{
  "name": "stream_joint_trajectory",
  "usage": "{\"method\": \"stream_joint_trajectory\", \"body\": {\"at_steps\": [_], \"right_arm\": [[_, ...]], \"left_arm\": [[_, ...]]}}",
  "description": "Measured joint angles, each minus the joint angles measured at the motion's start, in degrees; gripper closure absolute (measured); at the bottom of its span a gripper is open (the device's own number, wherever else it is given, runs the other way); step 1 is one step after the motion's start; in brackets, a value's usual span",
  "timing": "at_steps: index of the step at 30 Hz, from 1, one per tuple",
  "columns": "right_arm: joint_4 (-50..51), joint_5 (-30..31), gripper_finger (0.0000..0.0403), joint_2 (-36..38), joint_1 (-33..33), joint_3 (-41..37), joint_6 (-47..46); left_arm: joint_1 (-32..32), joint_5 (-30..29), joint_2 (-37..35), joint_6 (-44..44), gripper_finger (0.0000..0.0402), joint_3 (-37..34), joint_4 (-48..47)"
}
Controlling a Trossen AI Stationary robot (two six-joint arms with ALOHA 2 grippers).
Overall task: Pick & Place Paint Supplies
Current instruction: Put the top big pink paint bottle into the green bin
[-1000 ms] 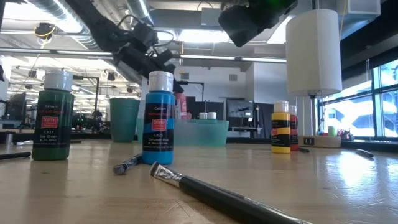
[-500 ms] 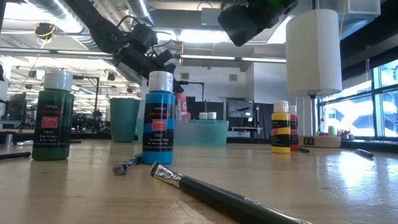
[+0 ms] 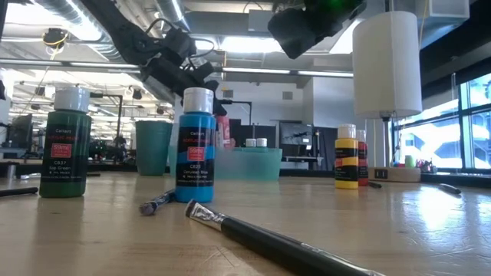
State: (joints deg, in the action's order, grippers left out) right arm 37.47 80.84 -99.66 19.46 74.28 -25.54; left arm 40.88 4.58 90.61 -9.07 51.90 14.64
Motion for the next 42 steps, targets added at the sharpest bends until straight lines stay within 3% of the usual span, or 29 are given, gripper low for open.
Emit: {"method": "stream_joint_trajectory", "body": {"at_steps": [15, 26, 42], "right_arm": [[-0.13, 0.00, 0.0402, 0.00, -0.70, 0.00, -0.20], [-0.46, -0.07, 0.0402, 0.00, -1.09, 0.00, -0.17], [-0.37, -0.22, 0.0402, 0.00, -1.07, 0.00, -0.15]], "left_arm": [[0.72, 0.55, 0.09, -1.17, 0.0288, 0.40, -2.62], [1.22, 0.74, 0.36, -0.67, 0.0288, 5.40, -10.73], [1.97, 2.83, 3.74, -0.07, 0.0288, 5.68, -9.51]]}}
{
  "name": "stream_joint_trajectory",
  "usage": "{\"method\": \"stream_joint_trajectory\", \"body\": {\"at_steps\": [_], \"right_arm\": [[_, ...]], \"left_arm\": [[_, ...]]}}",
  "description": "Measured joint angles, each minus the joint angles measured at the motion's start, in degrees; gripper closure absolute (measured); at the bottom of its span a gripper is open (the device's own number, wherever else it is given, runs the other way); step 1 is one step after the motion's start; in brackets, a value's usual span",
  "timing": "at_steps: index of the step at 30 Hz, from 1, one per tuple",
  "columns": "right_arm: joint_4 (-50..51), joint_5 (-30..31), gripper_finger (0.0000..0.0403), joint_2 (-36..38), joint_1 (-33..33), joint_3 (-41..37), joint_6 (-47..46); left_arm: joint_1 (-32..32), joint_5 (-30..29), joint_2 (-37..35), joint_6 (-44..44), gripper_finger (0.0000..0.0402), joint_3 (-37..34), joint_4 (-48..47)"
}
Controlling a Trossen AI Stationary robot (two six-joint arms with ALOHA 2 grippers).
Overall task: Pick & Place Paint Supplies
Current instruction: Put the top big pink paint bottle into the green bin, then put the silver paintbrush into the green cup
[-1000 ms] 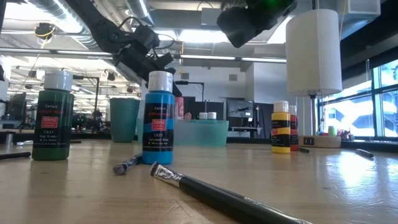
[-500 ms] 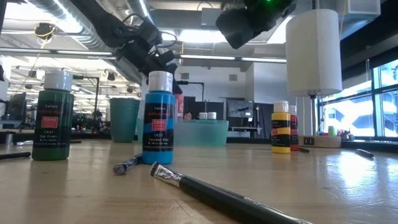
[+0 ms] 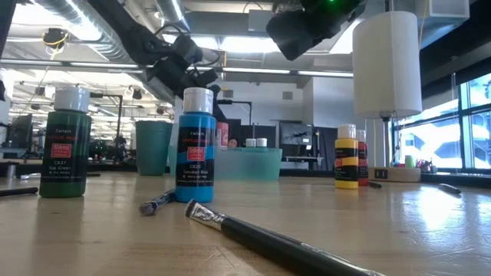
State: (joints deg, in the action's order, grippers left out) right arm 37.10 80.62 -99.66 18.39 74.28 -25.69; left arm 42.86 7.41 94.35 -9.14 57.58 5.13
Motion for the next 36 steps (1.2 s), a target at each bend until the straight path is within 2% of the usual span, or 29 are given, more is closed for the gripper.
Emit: {"method": "stream_joint_trajectory", "body": {"at_steps": [7, 12, 15, 25, 36], "right_arm": [[0.43, 0.00, 0.0402, 0.00, 0.00, 0.00, 0.02], [0.42, -0.30, 0.0402, 0.00, 0.00, 0.00, 0.02], [0.42, -0.31, 0.0402, 0.00, 0.02, 0.00, 0.02], [0.42, -0.51, 0.0402, 0.00, 0.02, 0.00, 0.04], [0.44, -1.84, 0.0402, 0.00, -0.04, 0.00, 0.20]], "left_arm": [[0.05, 0.72, 0.03, 0.37, 0.0283, -0.02, -0.12], [-0.01, 1.36, 0.11, 0.45, 0.0228, -0.11, -0.14], [-0.01, 1.40, 0.11, 0.45, 0.0215, -0.11, -0.16], [-0.01, 1.06, -0.03, 0.43, 0.0213, -0.23, 0.25], [-0.05, 0.95, -3.66, 0.41, 0.0210, -0.33, -0.72]]}}
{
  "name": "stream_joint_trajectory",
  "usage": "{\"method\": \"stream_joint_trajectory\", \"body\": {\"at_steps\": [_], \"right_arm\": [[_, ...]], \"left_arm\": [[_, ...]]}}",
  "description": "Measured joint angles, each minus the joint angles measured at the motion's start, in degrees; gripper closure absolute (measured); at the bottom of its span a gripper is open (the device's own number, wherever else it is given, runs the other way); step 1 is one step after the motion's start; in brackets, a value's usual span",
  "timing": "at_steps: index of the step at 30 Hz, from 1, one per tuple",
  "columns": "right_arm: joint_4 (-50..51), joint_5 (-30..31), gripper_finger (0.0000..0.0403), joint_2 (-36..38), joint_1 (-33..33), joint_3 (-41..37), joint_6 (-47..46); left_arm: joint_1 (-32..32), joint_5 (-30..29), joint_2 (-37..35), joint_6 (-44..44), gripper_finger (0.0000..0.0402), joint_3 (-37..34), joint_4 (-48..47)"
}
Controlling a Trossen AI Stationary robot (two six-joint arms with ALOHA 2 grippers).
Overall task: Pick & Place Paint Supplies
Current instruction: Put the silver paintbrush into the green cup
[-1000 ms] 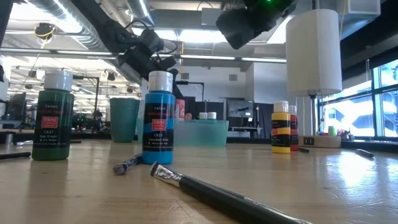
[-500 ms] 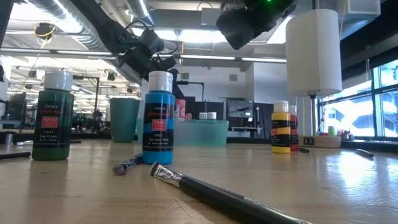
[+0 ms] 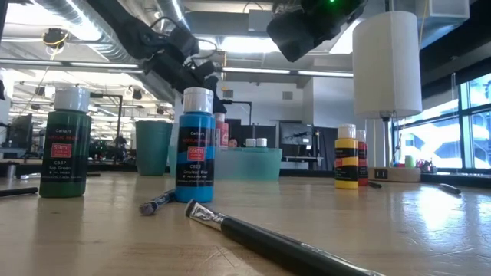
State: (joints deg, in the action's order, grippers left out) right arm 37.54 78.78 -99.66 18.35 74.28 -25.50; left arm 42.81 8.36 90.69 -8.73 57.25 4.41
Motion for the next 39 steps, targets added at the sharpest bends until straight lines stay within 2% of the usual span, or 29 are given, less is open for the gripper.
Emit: {"method": "stream_joint_trajectory", "body": {"at_steps": [7, 16, 23, 26, 33, 36, 39], "right_arm": [[0.00, 0.00, 0.0402, 0.00, 0.00, 0.00, 0.02], [0.03, 0.00, 0.0402, 0.00, -0.02, 0.00, 0.04], [0.02, -0.10, 0.0402, 0.00, -0.02, 0.00, 0.02], [-0.02, -1.05, 0.0402, 0.00, -0.04, 0.00, -0.02], [-0.46, -1.67, 0.0402, 0.00, -0.48, 0.00, -0.04], [-0.46, -1.68, 0.0402, 0.00, -0.46, 0.00, -0.02], [-0.46, -1.66, 0.0402, 0.00, -0.46, 0.00, -0.01]], "left_arm": [[-0.45, 0.20, -5.51, 0.25, 0.0212, 0.00, -5.32], [-7.01, 0.26, -23.62, -0.13, 0.0212, 0.11, -19.24], [-17.19, 0.68, -35.41, 6.94, 0.0210, 0.13, -42.11], [-21.92, 3.49, -39.13, 12.09, 0.0212, 0.13, -49.68], [-32.71, 5.49, -46.71, 21.65, 0.0213, 0.13, -59.63], [-38.06, 9.84, -49.26, 24.46, 0.0212, -0.75, -62.99], [-43.78, 12.22, -51.83, 33.19, 0.0213, -3.13, -62.63]]}}
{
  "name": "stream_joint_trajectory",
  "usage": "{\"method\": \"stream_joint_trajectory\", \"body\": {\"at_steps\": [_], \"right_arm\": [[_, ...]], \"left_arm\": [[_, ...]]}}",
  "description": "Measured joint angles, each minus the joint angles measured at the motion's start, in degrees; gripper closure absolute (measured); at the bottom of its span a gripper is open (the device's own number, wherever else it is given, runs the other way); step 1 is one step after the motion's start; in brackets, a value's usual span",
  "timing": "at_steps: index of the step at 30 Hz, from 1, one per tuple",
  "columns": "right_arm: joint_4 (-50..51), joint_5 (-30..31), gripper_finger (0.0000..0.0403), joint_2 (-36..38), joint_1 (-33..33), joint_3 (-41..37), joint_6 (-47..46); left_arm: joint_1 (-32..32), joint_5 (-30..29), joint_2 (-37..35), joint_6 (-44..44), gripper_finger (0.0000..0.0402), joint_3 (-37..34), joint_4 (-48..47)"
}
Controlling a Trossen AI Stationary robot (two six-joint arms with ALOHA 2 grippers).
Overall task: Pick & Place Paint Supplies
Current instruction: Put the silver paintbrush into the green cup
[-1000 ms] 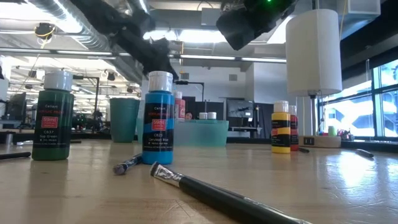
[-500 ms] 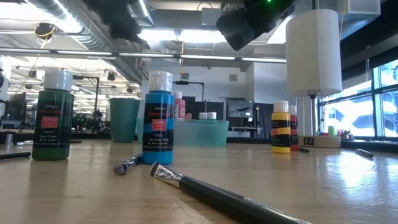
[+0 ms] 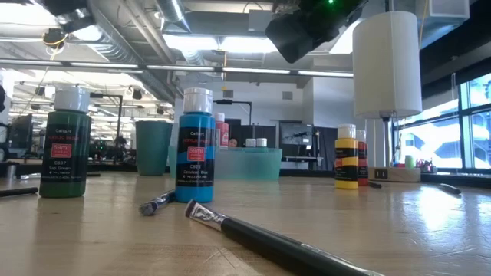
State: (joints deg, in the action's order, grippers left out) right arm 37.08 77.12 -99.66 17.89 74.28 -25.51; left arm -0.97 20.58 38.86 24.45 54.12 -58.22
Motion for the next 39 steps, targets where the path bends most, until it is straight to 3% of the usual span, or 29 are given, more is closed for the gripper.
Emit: {"method": "stream_joint_trajectory", "body": {"at_steps": [7, 15, 24, 32, 39], "right_arm": [[0.03, -1.07, 0.0402, 0.00, 0.00, 0.00, 0.13], [0.00, -2.23, 0.0402, 0.00, -0.02, 0.00, 0.41], [-0.02, -2.40, 0.0402, 0.00, -0.11, 0.00, 0.43], [-0.02, -2.95, 0.0402, 0.00, -0.28, 0.00, 0.43], [-0.68, -2.97, 0.0402, 0.00, -0.50, 0.00, 0.45]], "left_arm": [[-10.99, -5.95, -0.88, 12.34, 0.0213, -3.06, 1.48], [-20.17, -4.60, -1.12, 25.70, 0.0217, -2.92, 8.98], [-29.39, -11.90, -0.62, 42.54, 0.0220, -2.90, 9.62], [-34.01, -17.07, -0.23, 43.99, 0.0220, -2.90, 6.12], [-32.81, -25.48, -0.23, 46.67, 0.0220, -2.88, -7.20]]}}
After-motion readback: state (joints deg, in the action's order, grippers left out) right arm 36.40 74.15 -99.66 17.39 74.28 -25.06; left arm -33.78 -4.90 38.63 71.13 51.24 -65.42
